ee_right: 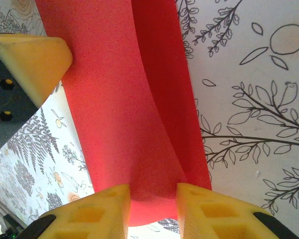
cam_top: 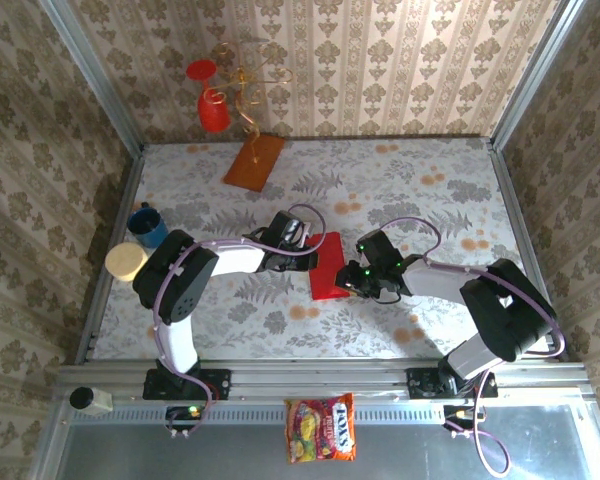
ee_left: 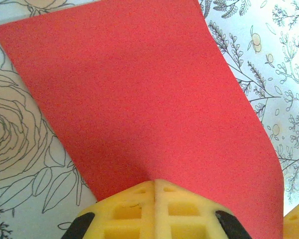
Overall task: Fold a paper plane with a square sheet of paper (pick it up from the middle)
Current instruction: Fold the triangle a second time at the center of the table.
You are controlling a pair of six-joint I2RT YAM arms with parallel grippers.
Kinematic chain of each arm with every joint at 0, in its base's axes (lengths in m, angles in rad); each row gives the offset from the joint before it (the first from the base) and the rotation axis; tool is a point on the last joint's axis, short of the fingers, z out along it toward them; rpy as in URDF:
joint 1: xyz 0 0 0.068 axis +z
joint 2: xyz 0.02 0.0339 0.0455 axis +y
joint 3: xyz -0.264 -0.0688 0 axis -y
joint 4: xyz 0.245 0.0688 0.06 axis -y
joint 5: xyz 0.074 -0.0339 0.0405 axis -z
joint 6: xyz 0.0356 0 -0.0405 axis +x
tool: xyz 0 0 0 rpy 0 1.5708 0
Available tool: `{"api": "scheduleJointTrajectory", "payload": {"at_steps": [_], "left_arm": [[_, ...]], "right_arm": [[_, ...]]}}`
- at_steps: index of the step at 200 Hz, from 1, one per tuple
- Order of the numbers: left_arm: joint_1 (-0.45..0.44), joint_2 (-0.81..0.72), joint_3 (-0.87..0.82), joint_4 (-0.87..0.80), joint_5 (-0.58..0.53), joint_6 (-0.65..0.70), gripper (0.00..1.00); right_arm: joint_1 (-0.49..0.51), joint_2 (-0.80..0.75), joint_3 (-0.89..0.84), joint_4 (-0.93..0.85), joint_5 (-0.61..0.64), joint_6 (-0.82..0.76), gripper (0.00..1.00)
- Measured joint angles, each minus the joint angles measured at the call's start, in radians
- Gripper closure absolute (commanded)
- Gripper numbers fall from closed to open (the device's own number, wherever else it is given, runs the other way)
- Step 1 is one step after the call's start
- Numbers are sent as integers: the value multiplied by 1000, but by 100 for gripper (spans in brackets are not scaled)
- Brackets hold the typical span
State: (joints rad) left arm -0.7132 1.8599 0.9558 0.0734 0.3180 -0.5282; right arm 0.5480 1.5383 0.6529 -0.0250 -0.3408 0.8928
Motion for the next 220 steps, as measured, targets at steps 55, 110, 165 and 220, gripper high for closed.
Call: {"api": "scheduleJointTrajectory", "payload": {"at_steps": [55,110,165,220], "left_arm": [[0,2,0,3,0,0,100],[0,4,0,10,3,0,100],[0,4,0,10,3,0,100],[0,5,0,10,3,0,100]], "right_arm": [[0,2,1,12,-5,5,65],[0,66,16,92,-36,31,61],[-11,94,16,178,-68,52,51],[-56,140,16,291,-114,53,50]]}}
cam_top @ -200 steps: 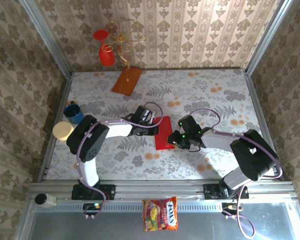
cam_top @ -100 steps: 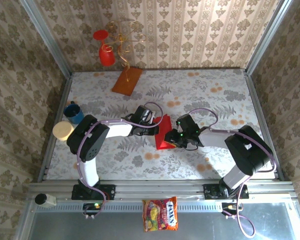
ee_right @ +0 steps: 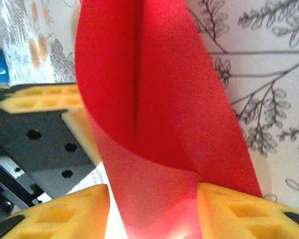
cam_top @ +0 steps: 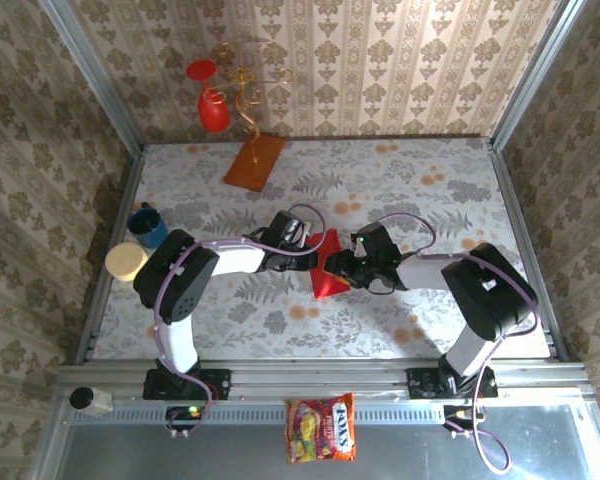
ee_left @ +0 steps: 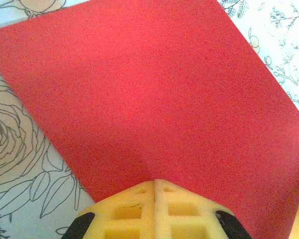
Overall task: Fold a paper plane with a square sheet of paper (pick it up from the middle)
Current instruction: Fold the triangle a second time at the center of the table.
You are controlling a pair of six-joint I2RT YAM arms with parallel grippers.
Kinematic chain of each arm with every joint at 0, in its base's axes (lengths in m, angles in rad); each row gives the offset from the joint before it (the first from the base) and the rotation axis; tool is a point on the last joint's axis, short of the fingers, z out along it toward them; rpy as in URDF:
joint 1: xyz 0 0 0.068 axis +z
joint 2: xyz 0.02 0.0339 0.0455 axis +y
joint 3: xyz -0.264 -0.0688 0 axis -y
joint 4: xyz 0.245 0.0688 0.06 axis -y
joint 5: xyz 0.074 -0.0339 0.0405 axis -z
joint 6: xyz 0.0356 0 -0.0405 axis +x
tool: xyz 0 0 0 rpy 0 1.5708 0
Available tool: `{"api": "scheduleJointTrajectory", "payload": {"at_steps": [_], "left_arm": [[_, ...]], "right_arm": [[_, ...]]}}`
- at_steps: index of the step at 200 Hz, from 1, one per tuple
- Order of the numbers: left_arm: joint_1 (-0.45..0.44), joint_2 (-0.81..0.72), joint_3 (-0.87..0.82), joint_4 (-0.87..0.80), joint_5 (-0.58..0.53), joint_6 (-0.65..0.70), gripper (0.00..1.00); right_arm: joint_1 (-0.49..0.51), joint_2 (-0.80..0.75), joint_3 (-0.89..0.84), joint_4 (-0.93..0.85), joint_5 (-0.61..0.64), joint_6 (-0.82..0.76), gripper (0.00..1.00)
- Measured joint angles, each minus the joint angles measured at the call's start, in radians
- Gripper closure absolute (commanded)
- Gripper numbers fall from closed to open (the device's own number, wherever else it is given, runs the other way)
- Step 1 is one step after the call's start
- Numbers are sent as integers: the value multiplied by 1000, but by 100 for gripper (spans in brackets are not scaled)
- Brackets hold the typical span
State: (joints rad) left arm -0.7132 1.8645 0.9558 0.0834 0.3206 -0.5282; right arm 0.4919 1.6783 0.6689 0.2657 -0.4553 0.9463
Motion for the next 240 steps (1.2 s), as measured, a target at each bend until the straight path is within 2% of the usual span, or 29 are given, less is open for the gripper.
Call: {"api": "scheduleJointTrajectory", "payload": {"at_steps": [101,171,240], "left_arm": [[0,0,0,0,0,0,100],[0,0,0,0,0,0,100],[1,1,0,0,3,0,100]], "right_arm": [[-51,72,68,42,-54,-35,54],[-51,68,61,41,-86,-86,56],[-51,32,60,-18,-104,-159,63]]}}
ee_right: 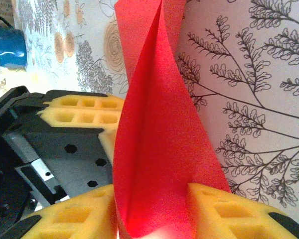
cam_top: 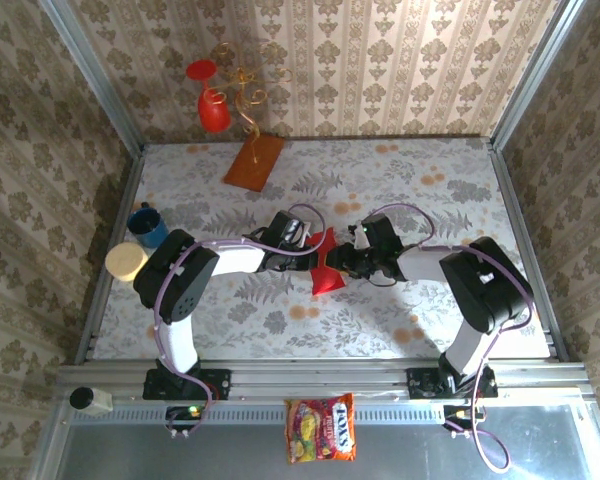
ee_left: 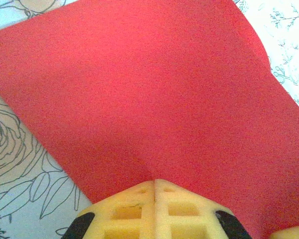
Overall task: Fold a paper plane with a square sheet of paper (pick it up from the middle)
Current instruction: Fold the triangle a second time at the center of the table.
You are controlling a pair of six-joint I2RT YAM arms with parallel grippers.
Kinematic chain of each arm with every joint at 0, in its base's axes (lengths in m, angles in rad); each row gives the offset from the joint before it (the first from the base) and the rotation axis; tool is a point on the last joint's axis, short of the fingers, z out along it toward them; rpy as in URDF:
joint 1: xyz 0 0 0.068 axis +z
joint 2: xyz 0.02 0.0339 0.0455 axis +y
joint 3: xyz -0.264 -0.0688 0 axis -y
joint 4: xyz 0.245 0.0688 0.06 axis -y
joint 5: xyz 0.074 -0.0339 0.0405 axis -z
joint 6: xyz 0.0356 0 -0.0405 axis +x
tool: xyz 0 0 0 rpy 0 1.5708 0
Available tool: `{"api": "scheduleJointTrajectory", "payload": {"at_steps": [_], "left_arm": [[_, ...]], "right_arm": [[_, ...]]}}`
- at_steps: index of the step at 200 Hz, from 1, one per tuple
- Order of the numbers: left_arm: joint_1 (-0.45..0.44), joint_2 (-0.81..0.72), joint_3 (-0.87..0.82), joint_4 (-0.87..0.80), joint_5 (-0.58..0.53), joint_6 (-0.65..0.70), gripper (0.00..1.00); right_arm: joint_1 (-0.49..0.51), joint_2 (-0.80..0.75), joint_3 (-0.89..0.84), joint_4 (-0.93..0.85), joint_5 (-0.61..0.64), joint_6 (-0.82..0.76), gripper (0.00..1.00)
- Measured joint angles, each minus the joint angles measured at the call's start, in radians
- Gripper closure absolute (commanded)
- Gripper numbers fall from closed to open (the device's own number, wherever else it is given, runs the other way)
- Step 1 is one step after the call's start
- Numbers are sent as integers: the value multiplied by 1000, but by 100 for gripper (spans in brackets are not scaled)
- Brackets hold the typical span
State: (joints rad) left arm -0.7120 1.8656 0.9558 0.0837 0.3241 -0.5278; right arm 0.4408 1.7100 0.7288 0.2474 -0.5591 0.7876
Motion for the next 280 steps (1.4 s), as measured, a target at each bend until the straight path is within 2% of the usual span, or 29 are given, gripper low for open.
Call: {"api": "scheduleJointTrajectory", "payload": {"at_steps": [33,76,89,105,117,136,170,224,257,280], "left_arm": [[0,0,0,0,0,0,100],[0,0,0,0,0,0,100],[0,0,0,0,0,0,100],[0,0,0,0,0,0,100],[0,0,0,0,0,0,100],[0,0,0,0,0,0,100],[0,0,0,0,0,0,100],[0,0,0,0,0,0,100],[0,0,0,0,0,0,100],[0,0,0,0,1,0,100]], "right_arm": [[0,-37,-1,-19,0,-16,69],[0,-53,-10,-20,0,-29,67],[0,-53,-11,-20,-3,-31,63],[0,-53,-11,-20,-8,-38,52],[0,-53,-11,-21,-14,-51,51],[0,-53,-11,-21,-22,-60,51],[0,-37,-11,-9,-36,-78,57],[-3,-2,-11,27,-72,-113,53],[-6,-2,-11,35,-79,-128,54],[-10,-2,-11,33,-78,-130,59]]}}
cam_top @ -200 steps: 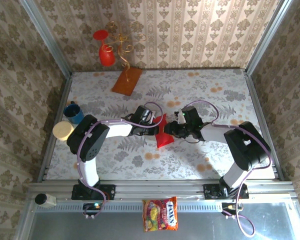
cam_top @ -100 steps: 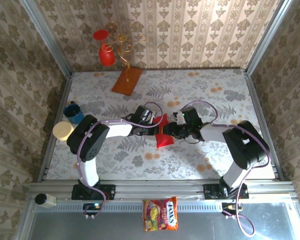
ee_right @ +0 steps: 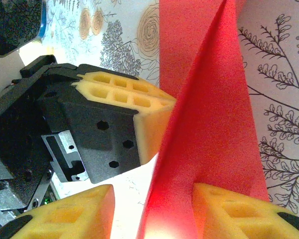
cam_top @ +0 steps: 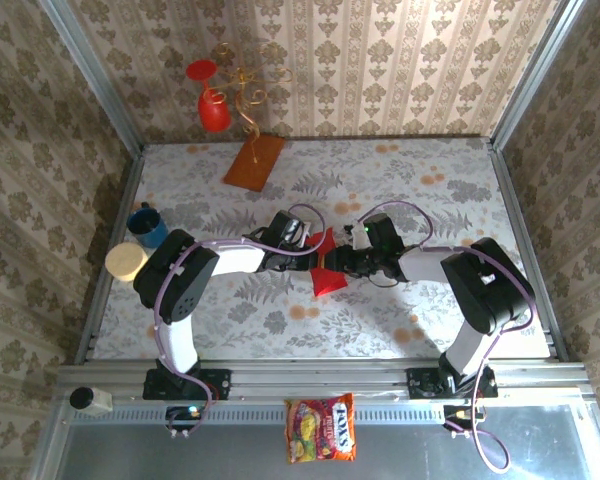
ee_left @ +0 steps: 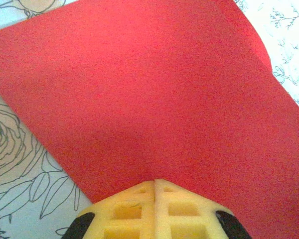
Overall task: Fold a paper plane with a square sheet of paper (pick it up from the middle)
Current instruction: Fold the triangle a second time at the center of the table.
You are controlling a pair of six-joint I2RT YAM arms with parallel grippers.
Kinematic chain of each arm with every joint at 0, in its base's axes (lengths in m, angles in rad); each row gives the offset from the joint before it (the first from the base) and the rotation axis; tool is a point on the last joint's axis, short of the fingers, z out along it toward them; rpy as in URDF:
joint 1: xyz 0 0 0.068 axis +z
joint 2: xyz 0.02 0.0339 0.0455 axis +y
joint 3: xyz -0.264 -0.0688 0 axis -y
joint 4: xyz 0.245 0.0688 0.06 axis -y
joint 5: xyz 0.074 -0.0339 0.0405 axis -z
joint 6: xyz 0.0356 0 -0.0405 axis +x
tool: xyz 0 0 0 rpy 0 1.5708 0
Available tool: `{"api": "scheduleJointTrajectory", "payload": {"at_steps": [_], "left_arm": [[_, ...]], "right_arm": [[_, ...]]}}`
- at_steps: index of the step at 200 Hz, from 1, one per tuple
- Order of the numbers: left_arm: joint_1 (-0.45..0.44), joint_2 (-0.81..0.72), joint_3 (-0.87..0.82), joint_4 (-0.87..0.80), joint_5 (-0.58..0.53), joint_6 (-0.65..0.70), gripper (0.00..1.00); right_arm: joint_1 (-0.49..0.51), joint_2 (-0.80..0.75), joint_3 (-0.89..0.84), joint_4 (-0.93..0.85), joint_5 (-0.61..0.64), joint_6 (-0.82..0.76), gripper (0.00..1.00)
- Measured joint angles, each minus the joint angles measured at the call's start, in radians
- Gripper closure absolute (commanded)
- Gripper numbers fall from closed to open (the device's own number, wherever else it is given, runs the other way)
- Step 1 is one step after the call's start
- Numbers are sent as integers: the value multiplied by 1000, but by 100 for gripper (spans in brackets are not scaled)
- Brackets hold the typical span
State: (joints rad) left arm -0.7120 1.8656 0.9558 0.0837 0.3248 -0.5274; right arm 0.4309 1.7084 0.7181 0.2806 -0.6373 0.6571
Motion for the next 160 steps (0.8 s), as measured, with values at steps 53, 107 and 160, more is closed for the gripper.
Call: {"api": "scheduleJointTrajectory", "payload": {"at_steps": [53,107,160], "left_arm": [[0,0,0,-1,0,5,100],[0,0,8,-16,-1,31,100],[11,-2,27,-63,-4,80,100]], "right_arm": [[-6,0,3,-70,2,4,70],[-6,0,3,-137,12,16,73],[-6,-2,3,-148,25,34,65]]}}
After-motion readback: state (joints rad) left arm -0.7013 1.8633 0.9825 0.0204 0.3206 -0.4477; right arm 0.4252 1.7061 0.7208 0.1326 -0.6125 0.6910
